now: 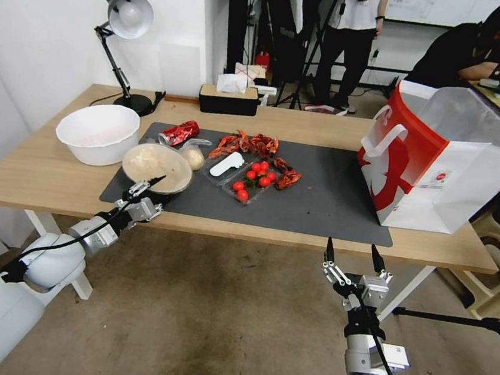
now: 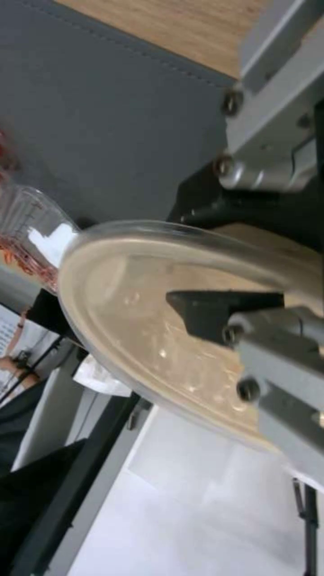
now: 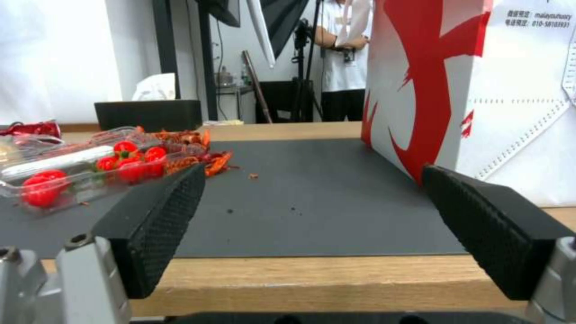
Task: Pick up the trash from the table and place it into the takeout bag.
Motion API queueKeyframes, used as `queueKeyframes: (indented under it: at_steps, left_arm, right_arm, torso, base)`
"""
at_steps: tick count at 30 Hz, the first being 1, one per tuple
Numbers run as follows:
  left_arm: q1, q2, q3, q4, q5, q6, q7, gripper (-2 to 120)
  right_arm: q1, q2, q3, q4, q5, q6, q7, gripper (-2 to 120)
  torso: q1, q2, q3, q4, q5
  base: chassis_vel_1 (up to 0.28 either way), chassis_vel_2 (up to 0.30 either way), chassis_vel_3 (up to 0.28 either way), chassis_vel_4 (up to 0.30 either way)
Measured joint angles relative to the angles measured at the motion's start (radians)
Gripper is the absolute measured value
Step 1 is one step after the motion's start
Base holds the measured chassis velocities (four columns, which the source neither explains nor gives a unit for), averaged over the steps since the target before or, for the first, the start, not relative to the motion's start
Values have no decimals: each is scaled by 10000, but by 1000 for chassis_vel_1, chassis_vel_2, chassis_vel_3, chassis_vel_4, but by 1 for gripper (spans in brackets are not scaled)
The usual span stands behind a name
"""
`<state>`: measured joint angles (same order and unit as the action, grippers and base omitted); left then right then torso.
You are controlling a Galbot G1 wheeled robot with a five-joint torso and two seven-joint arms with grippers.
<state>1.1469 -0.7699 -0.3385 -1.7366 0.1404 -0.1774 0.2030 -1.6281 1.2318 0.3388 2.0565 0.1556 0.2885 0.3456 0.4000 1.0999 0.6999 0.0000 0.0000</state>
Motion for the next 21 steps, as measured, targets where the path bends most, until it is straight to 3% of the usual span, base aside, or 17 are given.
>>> queueKeyframes:
  at_steps: [6, 16, 21]
  left_arm:
    - [-81, 257, 27, -81, -18, -303, 115, 3]
    - [-211, 487, 116, -622, -320, -431, 105, 1]
    - [-1176, 787, 943, -1165, -1038, -339, 44, 1]
  right_arm:
    - [37, 59, -9, -65, -45, 9, 3, 89]
    - [83, 83, -23, -93, -102, 17, 25, 89]
    - [99, 83, -9, -69, -124, 18, 70, 89]
  torso:
    - [0, 0, 0, 0, 1]
    - [0, 0, 0, 1, 1]
    - [0, 1, 1, 1, 0]
  base:
    - [0, 0, 0, 0]
    - [0, 0, 0, 0]
    - [0, 0, 0, 0]
